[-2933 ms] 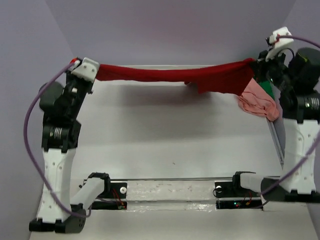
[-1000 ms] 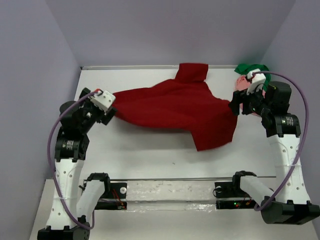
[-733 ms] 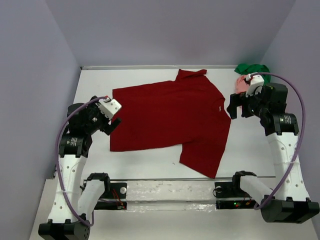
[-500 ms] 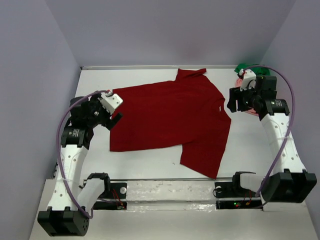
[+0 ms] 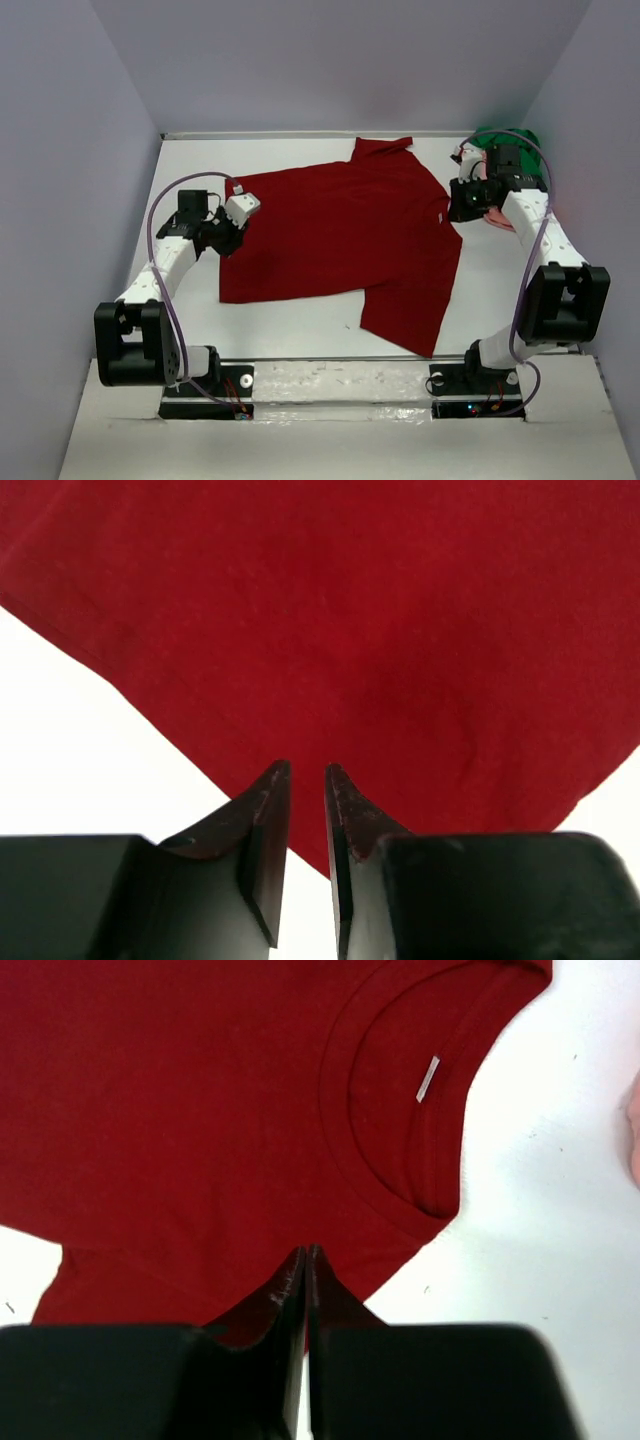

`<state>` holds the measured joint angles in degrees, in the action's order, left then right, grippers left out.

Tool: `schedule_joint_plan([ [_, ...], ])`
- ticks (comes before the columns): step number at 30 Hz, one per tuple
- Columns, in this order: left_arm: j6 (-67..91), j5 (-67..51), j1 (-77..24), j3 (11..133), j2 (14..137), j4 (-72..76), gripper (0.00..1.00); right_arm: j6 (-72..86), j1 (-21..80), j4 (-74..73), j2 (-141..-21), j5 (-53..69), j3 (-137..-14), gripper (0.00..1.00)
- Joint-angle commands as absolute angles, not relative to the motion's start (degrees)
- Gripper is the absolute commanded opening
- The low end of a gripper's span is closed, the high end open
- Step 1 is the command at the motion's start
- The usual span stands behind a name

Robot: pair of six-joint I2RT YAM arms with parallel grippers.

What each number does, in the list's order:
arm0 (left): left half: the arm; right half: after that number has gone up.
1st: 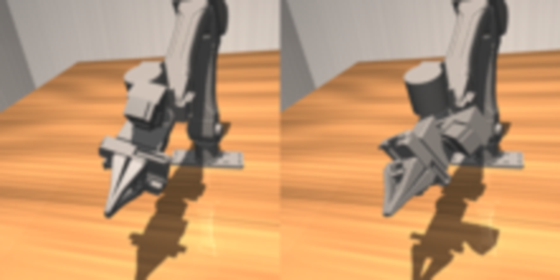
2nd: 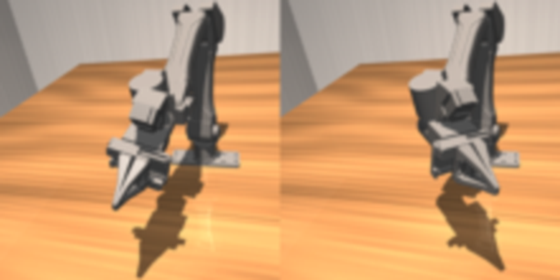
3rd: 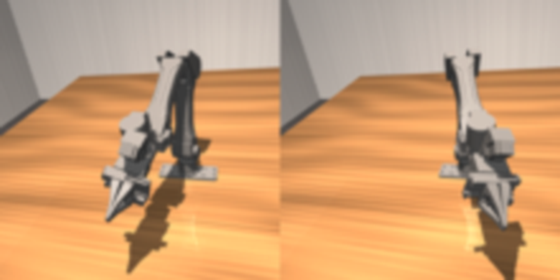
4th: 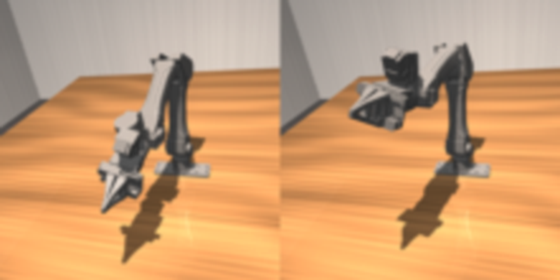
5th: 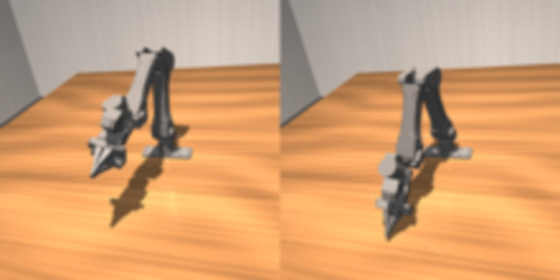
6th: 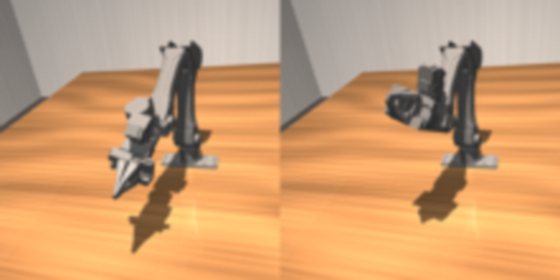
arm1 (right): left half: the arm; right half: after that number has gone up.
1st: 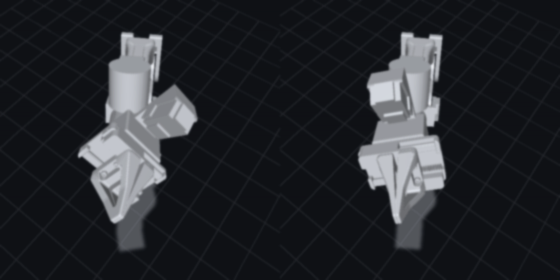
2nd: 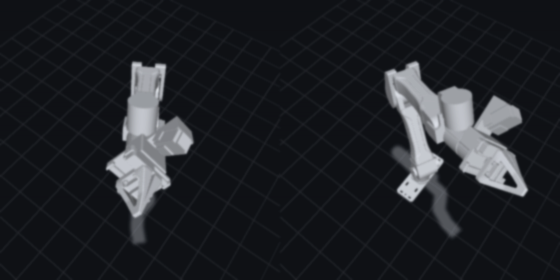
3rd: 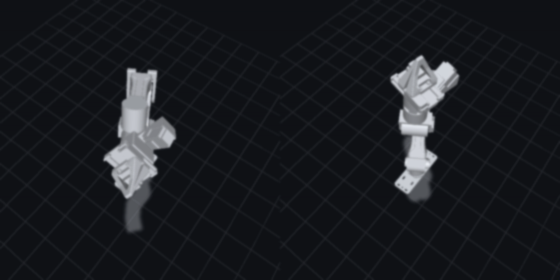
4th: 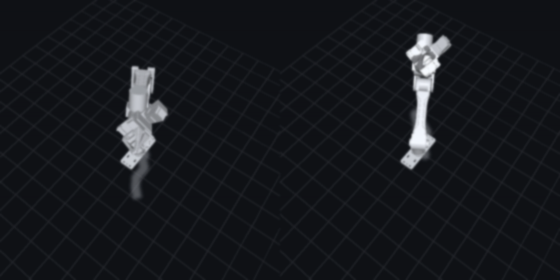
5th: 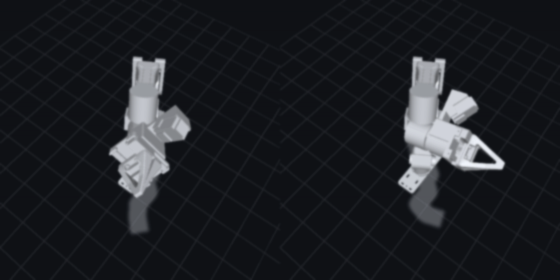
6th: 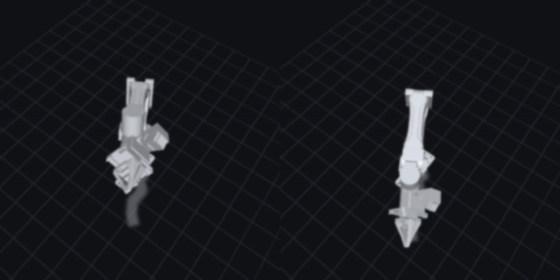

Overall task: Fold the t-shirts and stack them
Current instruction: Flatten out the tshirt, then grap the side of the flattened tshirt closest away from the robot with both arms

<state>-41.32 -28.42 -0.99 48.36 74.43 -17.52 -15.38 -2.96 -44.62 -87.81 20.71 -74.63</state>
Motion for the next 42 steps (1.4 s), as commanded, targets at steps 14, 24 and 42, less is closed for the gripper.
schedule_joint_plan([
  [14,-51.1,-23.6,-1.0,39.6,55.0,-27.6,0.42,-20.6,-2.9,-54.4,-75.0,16.3,-63.8,0.06],
  [24,-48.6,-24.1,-2.6,41.8,62.2,-28.5,0.28,-17.2,-2.9,-57.3,-89.0,16.4,-68.4,0.06],
  [42,-49.5,-18.4,-3.6,35.1,53.6,-29.4,0.56,-15.6,-2.9,-60.4,-90.2,12.6,-63.5,0.33],
])
